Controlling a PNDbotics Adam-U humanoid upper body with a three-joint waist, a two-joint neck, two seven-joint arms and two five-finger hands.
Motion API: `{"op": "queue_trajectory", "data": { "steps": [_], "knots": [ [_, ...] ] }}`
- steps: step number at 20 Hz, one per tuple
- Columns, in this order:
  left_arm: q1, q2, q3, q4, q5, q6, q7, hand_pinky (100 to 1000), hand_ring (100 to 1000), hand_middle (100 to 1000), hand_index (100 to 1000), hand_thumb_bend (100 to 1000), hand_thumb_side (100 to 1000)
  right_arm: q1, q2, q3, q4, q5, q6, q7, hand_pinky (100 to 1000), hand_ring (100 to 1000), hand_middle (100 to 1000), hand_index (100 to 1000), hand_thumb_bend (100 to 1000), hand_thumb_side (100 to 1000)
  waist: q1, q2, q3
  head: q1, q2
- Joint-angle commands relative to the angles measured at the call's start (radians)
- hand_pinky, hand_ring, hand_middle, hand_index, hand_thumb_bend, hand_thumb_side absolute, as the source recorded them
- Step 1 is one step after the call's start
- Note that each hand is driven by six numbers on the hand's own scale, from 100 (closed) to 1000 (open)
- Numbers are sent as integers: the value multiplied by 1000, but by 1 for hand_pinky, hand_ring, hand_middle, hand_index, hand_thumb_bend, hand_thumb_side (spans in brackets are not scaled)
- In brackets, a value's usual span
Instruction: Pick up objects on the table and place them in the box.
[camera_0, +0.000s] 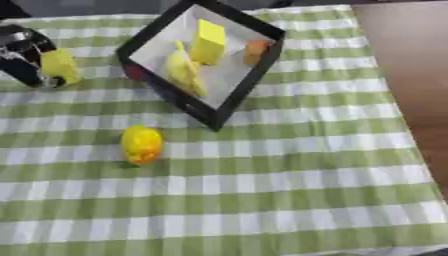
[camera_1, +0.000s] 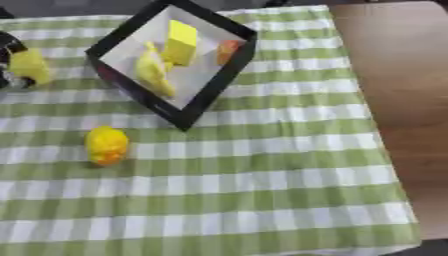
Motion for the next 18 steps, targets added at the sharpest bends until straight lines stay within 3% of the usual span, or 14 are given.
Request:
{"op": "queue_trajectory", "data": {
  "steps": [1, 8, 16, 18],
  "knots": [
    [-43, 12, -22, -83, 18, -19, -7, 777, 609, 531, 619, 325, 100, -14, -23, -10, -5, -3, -3, -4, 1000, 797, 692, 829, 100, 426, -9, -22, 0, -9, -3],
    [-106, -52, -71, -190, 42, -24, -36, 772, 604, 526, 614, 334, 100, -20, -17, -8, -9, -11, -1, -7, 1000, 797, 692, 829, 100, 414, -2, -33, -12, -7, -3],
    [-152, -160, -83, -185, 34, -40, 26, 762, 596, 553, 624, 352, 100, -56, 6, 5, -18, -22, 5, 2, 1000, 797, 692, 829, 100, 408, 1, -24, -63, 25, -3],
    [-161, -196, -82, -180, 16, -47, 66, 755, 592, 548, 619, 374, 100, -72, 14, 12, -20, -22, 4, 6, 1000, 798, 694, 829, 100, 406, -1, -18, -94, 42, -3]
  ]
}}
